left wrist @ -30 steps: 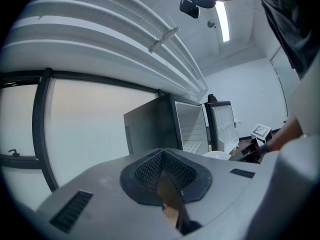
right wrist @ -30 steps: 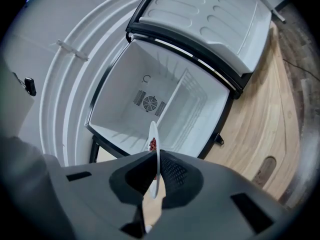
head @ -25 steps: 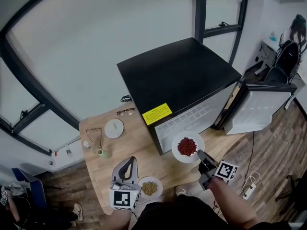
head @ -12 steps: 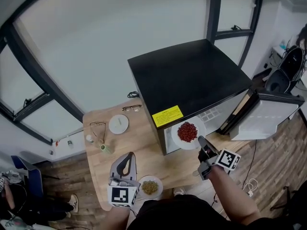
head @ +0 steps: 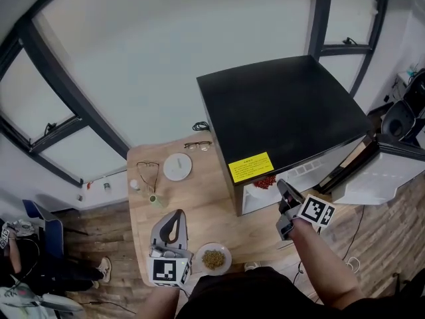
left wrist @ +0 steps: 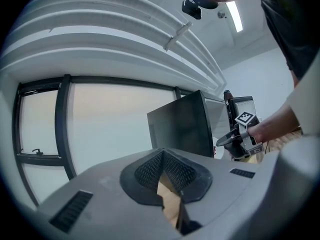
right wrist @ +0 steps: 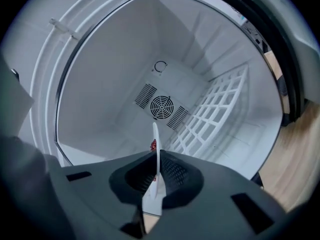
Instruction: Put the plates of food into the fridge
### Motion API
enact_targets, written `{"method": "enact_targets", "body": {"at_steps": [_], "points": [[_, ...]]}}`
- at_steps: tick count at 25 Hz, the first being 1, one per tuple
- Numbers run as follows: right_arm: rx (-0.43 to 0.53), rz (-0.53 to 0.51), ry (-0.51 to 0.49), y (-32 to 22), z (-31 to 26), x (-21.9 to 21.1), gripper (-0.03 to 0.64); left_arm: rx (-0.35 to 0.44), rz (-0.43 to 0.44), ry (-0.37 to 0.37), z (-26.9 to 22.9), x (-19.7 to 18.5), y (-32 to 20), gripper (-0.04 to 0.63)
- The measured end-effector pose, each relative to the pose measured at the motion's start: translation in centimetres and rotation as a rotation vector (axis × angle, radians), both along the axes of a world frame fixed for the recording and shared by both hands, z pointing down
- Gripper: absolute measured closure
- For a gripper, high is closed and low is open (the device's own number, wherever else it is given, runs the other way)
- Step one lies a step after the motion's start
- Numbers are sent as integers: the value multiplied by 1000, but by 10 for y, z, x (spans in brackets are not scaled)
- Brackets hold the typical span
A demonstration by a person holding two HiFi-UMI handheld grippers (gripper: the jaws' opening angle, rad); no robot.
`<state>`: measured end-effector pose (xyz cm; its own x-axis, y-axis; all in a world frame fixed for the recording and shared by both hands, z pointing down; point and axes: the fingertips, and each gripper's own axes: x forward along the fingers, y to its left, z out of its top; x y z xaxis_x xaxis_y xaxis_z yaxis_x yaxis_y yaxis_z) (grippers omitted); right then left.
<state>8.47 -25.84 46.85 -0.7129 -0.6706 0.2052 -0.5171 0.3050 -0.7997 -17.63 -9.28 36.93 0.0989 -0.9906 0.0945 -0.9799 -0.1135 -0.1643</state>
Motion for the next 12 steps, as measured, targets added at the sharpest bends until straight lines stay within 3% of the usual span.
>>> {"method": "enact_targets", "body": {"at_steps": [6, 12], "points": [[5, -29, 73, -16, 0, -14, 584, 1, -47, 9, 1, -14, 0, 591], [71, -63, 319, -33, 5, -21, 555, -7, -64, 33, 7, -15, -2, 591]]}}
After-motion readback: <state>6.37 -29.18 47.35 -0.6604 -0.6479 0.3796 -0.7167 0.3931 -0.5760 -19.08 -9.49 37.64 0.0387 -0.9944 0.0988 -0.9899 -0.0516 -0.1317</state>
